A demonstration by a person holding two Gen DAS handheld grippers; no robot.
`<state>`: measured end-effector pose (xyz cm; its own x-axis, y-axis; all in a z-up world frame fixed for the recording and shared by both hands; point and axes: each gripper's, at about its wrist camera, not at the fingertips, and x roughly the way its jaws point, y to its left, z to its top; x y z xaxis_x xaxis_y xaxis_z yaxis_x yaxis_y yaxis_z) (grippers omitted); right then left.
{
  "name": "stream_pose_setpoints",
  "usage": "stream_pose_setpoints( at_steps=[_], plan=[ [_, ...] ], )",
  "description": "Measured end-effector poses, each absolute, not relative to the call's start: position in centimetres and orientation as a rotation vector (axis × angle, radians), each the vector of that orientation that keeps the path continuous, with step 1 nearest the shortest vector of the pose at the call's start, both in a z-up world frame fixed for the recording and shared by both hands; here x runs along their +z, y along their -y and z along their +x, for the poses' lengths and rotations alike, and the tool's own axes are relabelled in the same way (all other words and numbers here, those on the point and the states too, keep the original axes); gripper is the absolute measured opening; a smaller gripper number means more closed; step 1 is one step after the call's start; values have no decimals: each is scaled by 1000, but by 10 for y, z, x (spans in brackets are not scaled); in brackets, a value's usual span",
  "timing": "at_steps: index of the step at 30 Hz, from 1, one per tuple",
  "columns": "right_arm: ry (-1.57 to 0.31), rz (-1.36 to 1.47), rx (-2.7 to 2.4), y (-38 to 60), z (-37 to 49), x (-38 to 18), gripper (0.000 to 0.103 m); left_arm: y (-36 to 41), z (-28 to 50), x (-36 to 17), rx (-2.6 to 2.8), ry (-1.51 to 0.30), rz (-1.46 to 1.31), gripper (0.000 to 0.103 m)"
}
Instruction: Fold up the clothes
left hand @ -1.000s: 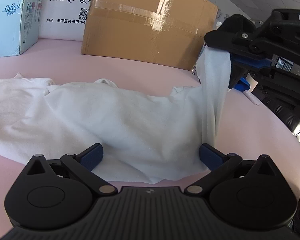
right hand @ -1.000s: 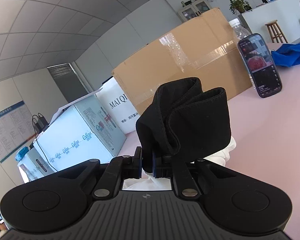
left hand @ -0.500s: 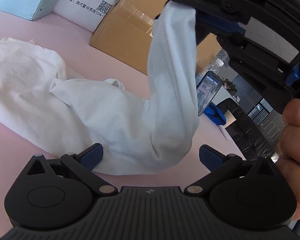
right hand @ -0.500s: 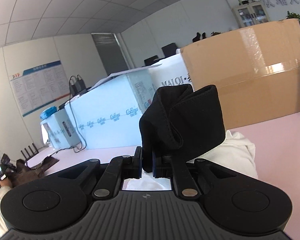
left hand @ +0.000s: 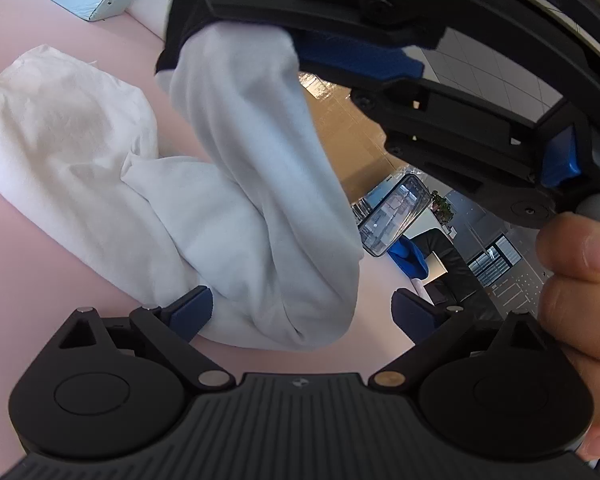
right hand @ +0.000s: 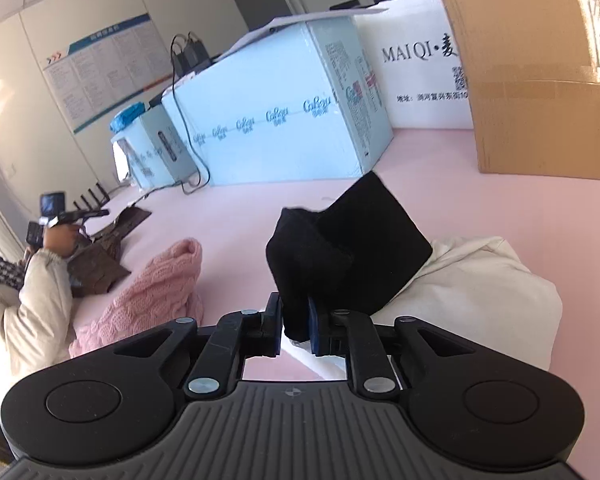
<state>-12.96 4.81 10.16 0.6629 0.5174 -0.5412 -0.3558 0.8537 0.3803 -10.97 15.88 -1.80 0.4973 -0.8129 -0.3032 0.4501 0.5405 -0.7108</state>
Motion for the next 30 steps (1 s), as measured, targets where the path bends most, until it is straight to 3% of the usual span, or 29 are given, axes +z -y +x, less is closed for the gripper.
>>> stream_pose_setpoints(
  at_steps=[3,6,9,13,17,21,26,30],
  plan=[
    [-703,207,585,-59,-129,102,50,-158,-111,-18,-825,-679,-601,94],
    [-702,161,695,-66,-133,106,76,-156,-112,-19,-826,-678,-592,94],
    [-658,230,853,-50,-141,117,78,-156,-113,-19,-840,-676,-595,96],
    [-364,365,919,27,-170,148,95,-165,-120,-22,-909,-656,-635,103],
    [-264,326,822,82,-187,155,97,-175,-128,-26,-941,-640,-659,103],
    [-300,306,751,101,-189,133,97,-174,-135,-31,-881,-620,-618,103],
    [-274,225,632,94,-173,85,97,-183,-163,-9,-617,-539,-465,103],
    [-246,226,577,98,-147,46,97,-220,-161,-2,-460,-535,-575,103]
  ],
)
